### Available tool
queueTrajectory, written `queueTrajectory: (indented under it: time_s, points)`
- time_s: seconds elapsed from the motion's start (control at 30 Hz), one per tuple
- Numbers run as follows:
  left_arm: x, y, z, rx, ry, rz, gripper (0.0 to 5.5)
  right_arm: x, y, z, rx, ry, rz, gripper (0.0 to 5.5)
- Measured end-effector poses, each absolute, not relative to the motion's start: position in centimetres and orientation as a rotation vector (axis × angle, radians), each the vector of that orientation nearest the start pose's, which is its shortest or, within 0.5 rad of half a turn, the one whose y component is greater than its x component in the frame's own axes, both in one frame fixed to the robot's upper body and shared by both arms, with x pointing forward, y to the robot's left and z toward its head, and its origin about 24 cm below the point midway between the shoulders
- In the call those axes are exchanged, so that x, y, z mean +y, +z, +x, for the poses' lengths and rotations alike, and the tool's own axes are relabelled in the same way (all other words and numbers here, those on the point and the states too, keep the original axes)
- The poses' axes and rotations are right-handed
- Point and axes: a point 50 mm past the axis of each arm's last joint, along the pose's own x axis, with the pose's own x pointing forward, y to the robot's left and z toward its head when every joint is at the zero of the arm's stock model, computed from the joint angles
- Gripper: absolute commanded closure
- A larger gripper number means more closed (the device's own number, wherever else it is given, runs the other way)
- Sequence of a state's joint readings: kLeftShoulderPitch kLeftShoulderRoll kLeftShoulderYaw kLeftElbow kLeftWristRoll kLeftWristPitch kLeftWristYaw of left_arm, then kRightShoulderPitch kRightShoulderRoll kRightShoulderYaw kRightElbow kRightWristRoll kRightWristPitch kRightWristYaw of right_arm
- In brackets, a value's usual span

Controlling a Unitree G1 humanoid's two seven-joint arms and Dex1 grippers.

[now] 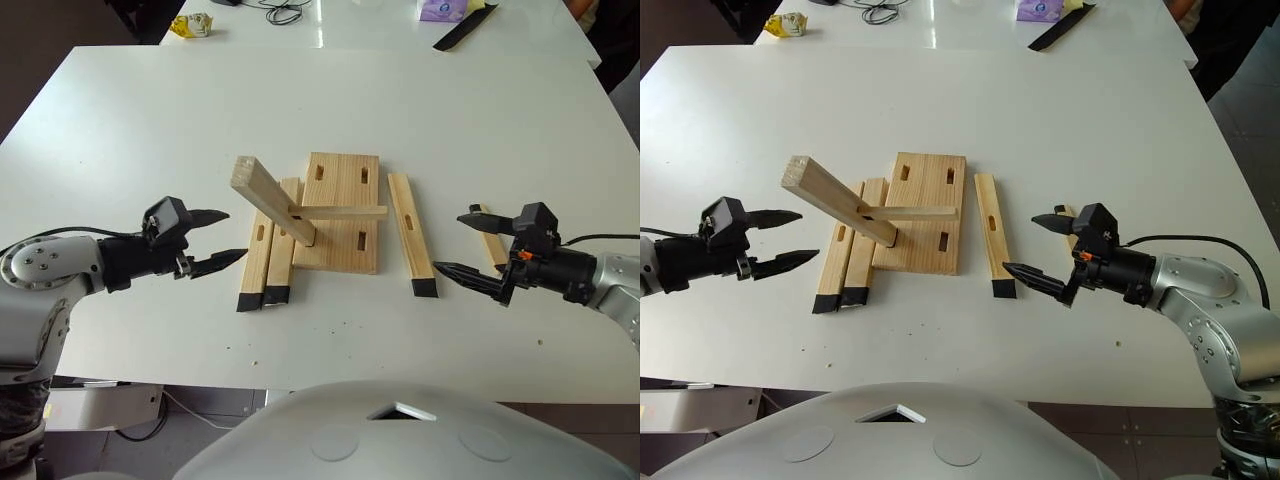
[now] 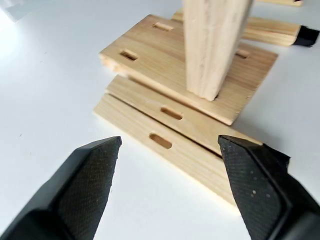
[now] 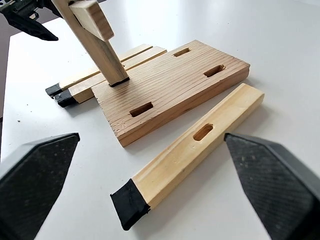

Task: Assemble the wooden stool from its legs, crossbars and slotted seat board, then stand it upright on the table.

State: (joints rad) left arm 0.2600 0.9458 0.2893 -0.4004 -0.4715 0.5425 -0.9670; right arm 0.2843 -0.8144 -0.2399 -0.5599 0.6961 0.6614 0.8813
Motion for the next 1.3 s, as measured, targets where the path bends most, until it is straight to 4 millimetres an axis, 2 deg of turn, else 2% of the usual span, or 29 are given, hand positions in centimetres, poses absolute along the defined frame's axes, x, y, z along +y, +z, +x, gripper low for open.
queueTrajectory:
  time_s: [0.1,0.2,0.27,0.53,0.67,0.77,0.87,0.97,1.0,1.3]
  points:
    - [27.6,10.9,17.7,0.648,-0.761,0.268,1.91,-22.6,11.5,16.5,0.443,0.927,-0.035,0.13]
    - [26.3,10.2,16.3,0.738,-0.760,0.237,1.91,-22.5,11.2,16.0,0.448,0.915,-0.025,0.13]
    - [25.4,9.7,15.9,0.788,-0.734,0.146,1.91,-22.4,11.1,16.0,0.448,0.911,-0.031,0.13]
    - [22.9,9.5,16.8,0.828,-0.640,-0.006,1.91,-22.0,10.6,16.2,0.458,0.918,-0.050,0.13]
    - [21.9,8.8,16.7,0.850,-0.643,0.024,1.91,-21.8,10.7,16.6,0.447,0.923,-0.059,0.13]
    - [21.7,8.1,16.9,0.840,-0.629,0.150,1.91,-21.6,10.5,16.7,0.448,0.931,-0.058,0.13]
    - [21.9,7.9,17.8,0.784,-0.618,0.271,1.91,-21.5,10.4,16.8,0.450,0.929,-0.070,0.13]
    - [23.1,7.5,18.2,0.789,-0.574,0.363,1.91,-21.5,10.4,16.8,0.448,0.930,-0.069,0.13]
    - [23.6,7.1,18.1,0.813,-0.563,0.367,1.91,-21.5,10.3,16.8,0.448,0.928,-0.068,0.13]
    - [24.1,7.4,18.9,0.826,-0.598,0.358,1.91,-21.4,10.0,16.7,0.436,0.903,-0.058,0.13]
